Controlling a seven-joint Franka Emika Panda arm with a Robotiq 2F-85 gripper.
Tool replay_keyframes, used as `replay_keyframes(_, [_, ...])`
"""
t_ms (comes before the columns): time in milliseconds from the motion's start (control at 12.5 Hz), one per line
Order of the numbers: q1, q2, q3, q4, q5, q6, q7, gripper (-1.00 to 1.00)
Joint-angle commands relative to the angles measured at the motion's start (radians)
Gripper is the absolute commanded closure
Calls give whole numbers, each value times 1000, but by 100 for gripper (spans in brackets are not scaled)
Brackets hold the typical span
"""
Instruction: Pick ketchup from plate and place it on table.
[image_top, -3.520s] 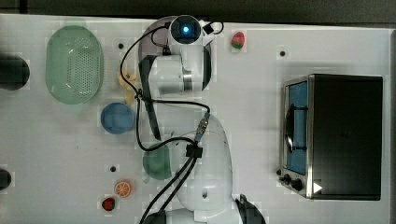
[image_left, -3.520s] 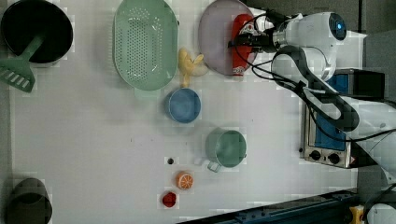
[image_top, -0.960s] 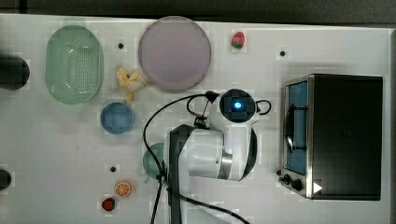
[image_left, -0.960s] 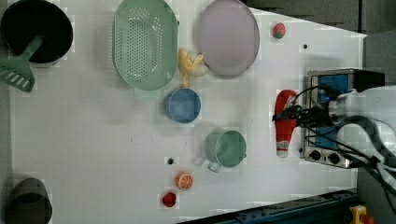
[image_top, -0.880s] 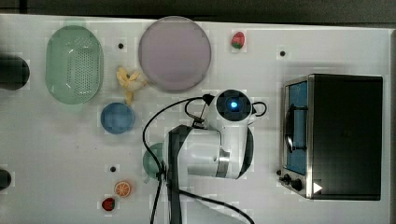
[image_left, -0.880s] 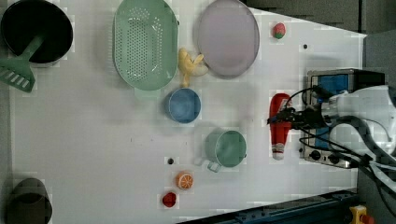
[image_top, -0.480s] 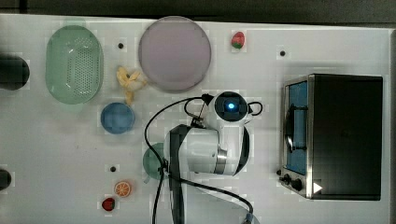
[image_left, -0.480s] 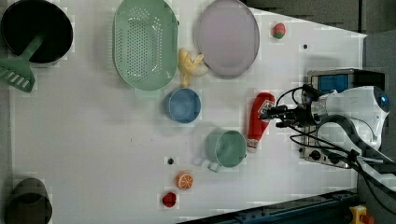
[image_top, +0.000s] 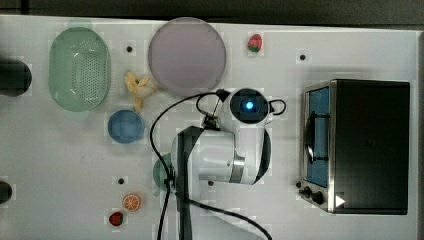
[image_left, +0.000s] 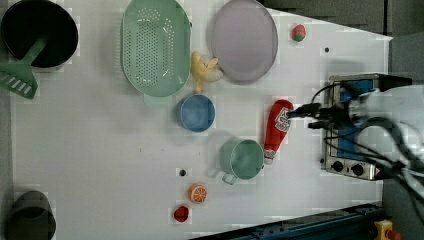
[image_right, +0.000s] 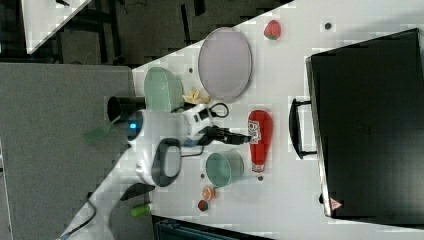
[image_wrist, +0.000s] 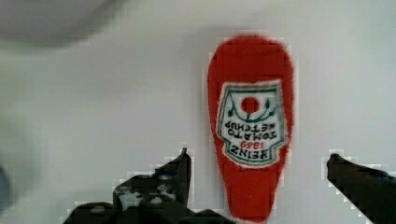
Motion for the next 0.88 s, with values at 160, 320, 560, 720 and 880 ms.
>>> replay_keyframes(160, [1, -193, 8, 202, -4, -208, 319, -100])
replay_keyframes(320, [3, -232, 17, 306, -4, -350, 466, -100])
replay_keyframes(560, [7, -249, 30, 455, -6, -533, 504, -100])
replay_keyframes(720, [6, -248, 30, 537, -9, -662, 504, -100])
replay_keyframes(880, [5, -248, 25, 573, -13, -734, 504, -100])
